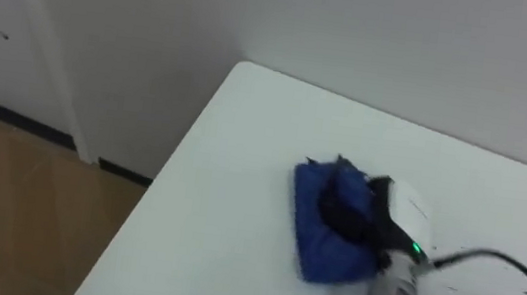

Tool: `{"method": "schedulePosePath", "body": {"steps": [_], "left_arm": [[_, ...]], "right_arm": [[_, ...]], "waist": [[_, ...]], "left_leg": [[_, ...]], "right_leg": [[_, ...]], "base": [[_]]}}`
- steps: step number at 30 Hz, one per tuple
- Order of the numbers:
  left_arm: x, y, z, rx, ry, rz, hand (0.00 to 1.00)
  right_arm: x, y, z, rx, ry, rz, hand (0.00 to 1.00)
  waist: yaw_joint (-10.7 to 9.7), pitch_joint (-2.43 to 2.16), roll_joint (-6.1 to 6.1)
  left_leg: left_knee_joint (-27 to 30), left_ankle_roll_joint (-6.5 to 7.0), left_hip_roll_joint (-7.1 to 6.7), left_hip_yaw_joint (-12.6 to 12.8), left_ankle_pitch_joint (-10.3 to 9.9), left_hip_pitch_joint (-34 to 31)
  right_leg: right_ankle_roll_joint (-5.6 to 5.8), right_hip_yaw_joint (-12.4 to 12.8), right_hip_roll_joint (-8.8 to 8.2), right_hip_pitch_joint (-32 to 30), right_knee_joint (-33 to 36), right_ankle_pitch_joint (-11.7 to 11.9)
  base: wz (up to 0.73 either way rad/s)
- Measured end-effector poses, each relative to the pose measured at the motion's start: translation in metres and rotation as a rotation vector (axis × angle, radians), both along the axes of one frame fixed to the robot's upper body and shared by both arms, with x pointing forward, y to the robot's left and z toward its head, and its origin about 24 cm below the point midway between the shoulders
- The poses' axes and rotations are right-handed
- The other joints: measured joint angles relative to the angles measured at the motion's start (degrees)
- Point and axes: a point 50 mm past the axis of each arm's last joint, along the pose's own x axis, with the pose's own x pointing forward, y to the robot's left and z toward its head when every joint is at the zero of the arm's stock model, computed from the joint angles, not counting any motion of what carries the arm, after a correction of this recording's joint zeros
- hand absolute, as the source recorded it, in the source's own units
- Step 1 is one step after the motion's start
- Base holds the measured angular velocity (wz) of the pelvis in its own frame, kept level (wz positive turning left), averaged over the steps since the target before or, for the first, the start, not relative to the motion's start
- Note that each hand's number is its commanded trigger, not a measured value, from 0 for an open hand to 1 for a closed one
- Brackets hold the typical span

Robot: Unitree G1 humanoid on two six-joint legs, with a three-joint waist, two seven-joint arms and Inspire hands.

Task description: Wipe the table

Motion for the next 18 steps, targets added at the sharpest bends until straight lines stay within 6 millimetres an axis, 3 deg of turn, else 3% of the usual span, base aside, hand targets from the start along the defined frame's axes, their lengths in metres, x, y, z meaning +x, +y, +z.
{"method": "schedulePosePath", "body": {"steps": [1, 3, 5, 8, 10, 12, 13, 14, 15, 16, 18], "left_arm": [[0.000, 0.001, 0.000, 0.003, -0.002, 0.005, 0.00], [-0.003, 0.001, 0.001, 0.004, 0.004, 0.010, 0.00], [-0.002, 0.001, 0.001, 0.006, 0.002, 0.005, 0.00], [0.009, -0.003, -0.001, -0.006, -0.013, -0.039, 0.00], [0.019, -0.007, -0.002, -0.013, -0.031, -0.054, 0.00], [0.033, -0.012, -0.004, -0.024, -0.048, -0.095, 0.00], [0.036, -0.013, -0.004, -0.026, -0.050, -0.105, 0.00], [0.043, -0.016, -0.004, -0.033, -0.059, -0.116, 0.00], [0.049, -0.019, -0.006, -0.041, -0.063, -0.125, 0.00], [0.053, -0.021, -0.006, -0.044, -0.064, -0.138, 0.00], [0.060, -0.027, -0.007, -0.063, -0.069, -0.170, 0.00]], "right_arm": [[-0.017, -0.019, -0.004, -0.024, 0.021, -0.093, 1.00], [-0.043, -0.047, -0.006, -0.068, 0.055, -0.235, 1.00], [-0.049, -0.055, -0.004, -0.080, 0.061, -0.268, 1.00], [-0.039, -0.050, -0.003, -0.045, 0.046, -0.299, 1.00], [-0.020, -0.040, -0.001, -0.026, 0.051, -0.285, 1.00], [0.017, -0.001, 0.007, 0.003, 0.060, -0.110, 1.00], [0.029, 0.014, 0.011, 0.002, 0.056, -0.031, 1.00], [0.055, 0.048, 0.023, 0.008, 0.035, 0.137, 1.00], [0.080, 0.083, 0.041, 0.012, -0.023, 0.288, 1.00], [0.090, 0.101, 0.050, 0.009, -0.049, 0.366, 1.00], [0.117, 0.149, 0.078, -0.007, -0.124, 0.588, 1.00]], "waist": [[-0.5, -0.37, -0.02], [-1.5, -0.50, 0.11], [-2.5, -0.50, 0.02], [-2.3, -0.52, 0.21], [-0.7, -0.41, 0.36], [2.5, -0.22, 0.64], [3.0, -0.17, 0.62], [4.1, 0.06, 0.67], [5.2, 1.00, 0.84], [5.5, 1.41, 0.95], [8.2, 1.67, 1.17]], "left_leg": [[0.3, 0.19, -0.13, -0.1, -0.1, 0.0], [0.6, 0.28, -0.36, -0.1, -0.1, 0.8], [0.7, 0.32, -0.35, 0.0, -0.1, 1.0], [0.7, 0.30, 0.07, 1.0, -0.2, 1.0], [0.5, 0.03, 0.65, 2.6, -0.1, 1.1], [-0.2, -0.59, 1.42, 5.0, 0.3, 0.8], [-0.2, -0.76, 1.55, 5.4, 0.4, 0.5], [-0.2, -1.11, 1.68, 5.9, 0.6, -0.1], [-0.3, -1.46, 1.99, 5.9, 0.8, -0.5], [-0.3, -1.64, 2.26, 5.9, 0.9, -0.7], [-0.5, -2.07, 2.31, 5.1, 1.2, -1.4]], "right_leg": [[0.13, 0.3, -0.02, 0.5, 0.2, 0.1], [0.19, 0.9, -0.07, 1.0, 0.6, 0.5], [0.14, 1.1, -0.10, 0.9, 1.0, 0.5], [-0.25, 1.5, 0.25, 0.7, 1.0, 1.1], [-0.79, 2.0, 0.66, -0.4, 1.4, 1.5], [-1.64, 3.2, 1.44, -2.5, 2.1, 2.1], [-1.89, 3.4, 1.66, -3.0, 2.2, 2.2], [-2.24, 3.6, 2.05, -4.0, 2.5, 2.4], [-2.57, 3.3, 2.27, -4.5, 2.7, 2.5], [-2.68, 3.1, 2.34, -4.7, 2.7, 2.5], [-3.02, 2.5, 2.62, -5.3, 2.3, 2.3]], "base": [[-0.08], [-0.14], [-0.10], [-0.17], [-0.46], [-0.59], [-0.45], [-0.18], [-0.07], [0.08], [0.28]]}}
